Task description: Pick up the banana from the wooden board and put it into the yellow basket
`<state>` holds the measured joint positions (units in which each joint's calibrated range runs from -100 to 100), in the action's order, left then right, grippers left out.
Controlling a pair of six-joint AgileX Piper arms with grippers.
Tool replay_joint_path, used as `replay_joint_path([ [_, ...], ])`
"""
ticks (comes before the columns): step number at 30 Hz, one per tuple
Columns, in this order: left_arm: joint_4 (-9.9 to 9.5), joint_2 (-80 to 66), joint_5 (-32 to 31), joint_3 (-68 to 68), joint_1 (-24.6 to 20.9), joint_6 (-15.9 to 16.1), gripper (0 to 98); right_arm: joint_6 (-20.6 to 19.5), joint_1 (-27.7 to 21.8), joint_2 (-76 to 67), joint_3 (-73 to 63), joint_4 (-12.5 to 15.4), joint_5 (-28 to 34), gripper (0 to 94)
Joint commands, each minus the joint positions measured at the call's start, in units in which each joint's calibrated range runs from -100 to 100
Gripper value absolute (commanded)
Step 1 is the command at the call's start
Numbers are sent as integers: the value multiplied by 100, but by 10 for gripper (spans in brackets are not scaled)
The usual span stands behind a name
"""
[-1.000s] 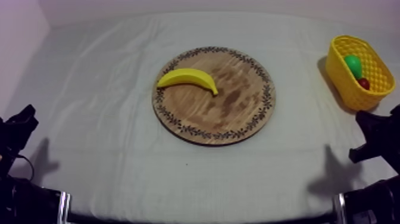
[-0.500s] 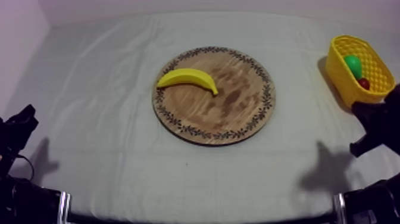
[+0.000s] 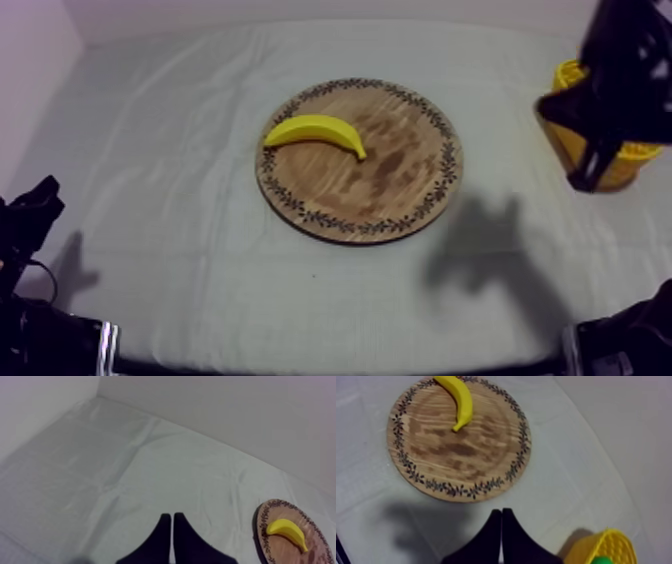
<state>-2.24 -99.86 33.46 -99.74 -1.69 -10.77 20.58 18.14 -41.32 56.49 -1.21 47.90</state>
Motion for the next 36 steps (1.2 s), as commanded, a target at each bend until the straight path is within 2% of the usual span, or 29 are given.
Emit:
replay_joint_path([
  [1,2,3,1,-4,-1,1,1,-16,102,1188,-826,-29,1,4],
  [9,2,3,1,-4,-1,0,1,-436,445,3260,-2573,-403,6,11],
  [14,2,3,1,-4,-1,0,1,-632,615,4269,-3398,-507,47,18],
  [24,2,3,1,-4,-1,0,1,-935,1143,5123,-4051,-713,146,28],
  [27,2,3,1,-4,-1,0,1,-978,1202,5193,-4101,-743,117,67],
  [29,2,3,1,-4,-1,0,1,-977,1218,5221,-4093,-752,64,171],
  [33,2,3,1,-4,-1,0,1,-905,1233,5257,-4083,-689,19,570],
  [36,2,3,1,-4,-1,0,1,-678,1214,5254,-4173,-454,66,764],
])
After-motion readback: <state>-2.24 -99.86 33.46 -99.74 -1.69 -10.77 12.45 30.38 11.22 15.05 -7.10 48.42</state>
